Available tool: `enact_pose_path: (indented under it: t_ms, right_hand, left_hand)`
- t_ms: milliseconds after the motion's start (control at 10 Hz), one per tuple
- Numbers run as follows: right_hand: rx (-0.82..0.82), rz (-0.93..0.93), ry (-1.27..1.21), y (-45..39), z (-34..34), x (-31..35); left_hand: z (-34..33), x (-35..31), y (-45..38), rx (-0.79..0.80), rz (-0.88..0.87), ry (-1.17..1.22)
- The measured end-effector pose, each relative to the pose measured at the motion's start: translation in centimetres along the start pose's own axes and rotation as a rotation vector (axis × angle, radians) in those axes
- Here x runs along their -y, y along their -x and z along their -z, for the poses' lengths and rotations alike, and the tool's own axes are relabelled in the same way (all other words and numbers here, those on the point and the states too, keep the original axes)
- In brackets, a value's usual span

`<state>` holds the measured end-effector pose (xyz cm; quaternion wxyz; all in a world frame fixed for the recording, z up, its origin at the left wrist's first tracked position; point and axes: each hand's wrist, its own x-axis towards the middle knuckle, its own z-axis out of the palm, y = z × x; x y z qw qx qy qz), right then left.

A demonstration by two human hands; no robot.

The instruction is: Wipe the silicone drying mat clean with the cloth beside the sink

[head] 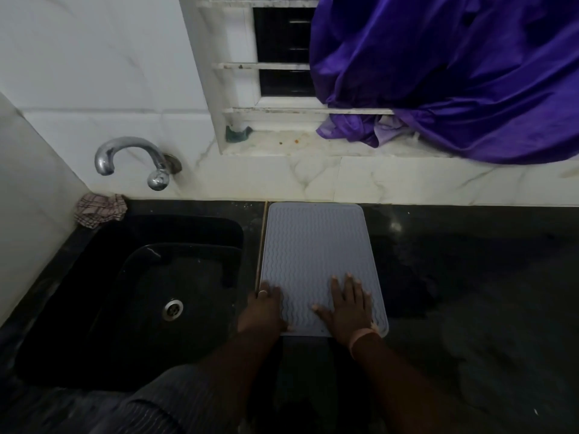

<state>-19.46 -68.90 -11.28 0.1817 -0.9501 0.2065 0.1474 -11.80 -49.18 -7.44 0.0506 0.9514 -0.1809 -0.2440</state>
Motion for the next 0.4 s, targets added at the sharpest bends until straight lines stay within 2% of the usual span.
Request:
enact_pose_path:
  t_ms: [200, 300, 400]
  right_hand:
    - [0.059, -0.084, 0.028, -0.3, 1.1, 1.7]
    - [0.104, -0.170, 0.028, -0.3, 2.3, 3.8]
    - [0.097, -0.169, 0.035, -0.6, 2.4, 6.3]
  left_hand:
    - [1.5, -0.1, 0.2, -0.007, -0.012, -0.061]
    - [3.1, 0.4, 0.4, -0.079, -0.008, -0.068]
    - [4.5, 1.7, 0.4, -0.143, -0.046, -0.048]
